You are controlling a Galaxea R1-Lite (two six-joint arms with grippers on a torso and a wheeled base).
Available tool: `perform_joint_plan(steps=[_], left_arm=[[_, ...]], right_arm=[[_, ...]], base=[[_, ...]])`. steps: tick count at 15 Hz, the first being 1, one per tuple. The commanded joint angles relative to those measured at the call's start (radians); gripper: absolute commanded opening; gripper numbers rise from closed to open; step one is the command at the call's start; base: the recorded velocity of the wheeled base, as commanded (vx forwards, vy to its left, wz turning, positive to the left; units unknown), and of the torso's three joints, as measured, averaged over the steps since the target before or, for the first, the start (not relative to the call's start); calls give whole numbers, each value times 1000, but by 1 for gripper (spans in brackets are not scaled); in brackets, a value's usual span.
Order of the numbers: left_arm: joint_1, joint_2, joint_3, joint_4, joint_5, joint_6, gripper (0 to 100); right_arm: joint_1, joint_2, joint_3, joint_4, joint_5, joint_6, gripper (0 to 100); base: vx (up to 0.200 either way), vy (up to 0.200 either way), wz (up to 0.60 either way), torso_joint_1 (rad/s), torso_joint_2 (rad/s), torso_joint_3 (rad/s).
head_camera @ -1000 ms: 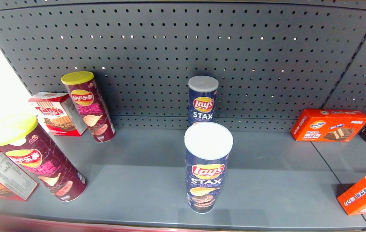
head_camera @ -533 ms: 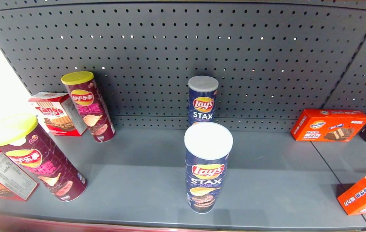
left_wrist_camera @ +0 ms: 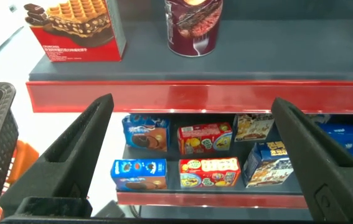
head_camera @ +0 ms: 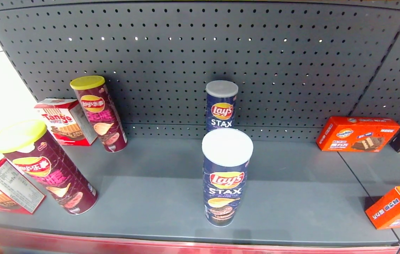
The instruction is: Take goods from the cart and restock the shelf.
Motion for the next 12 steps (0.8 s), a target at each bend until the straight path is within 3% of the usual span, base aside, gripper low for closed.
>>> perform_joint_plan(steps=[1,2,12], left_arm=[[0,-1,0,-1,-2,2,100],[0,-1,0,-1,-2,2,100],[0,-1,0,-1,4,-3,100]], right_arm=[[1,2,0,0,0,0,100],[1,2,0,-2,0,0,100],[1,3,0,-2,0,0,100]], base=[[0,0,-600,2,-2,2],[0,0,-600,2,7,7],[0,0,0,0,0,0]])
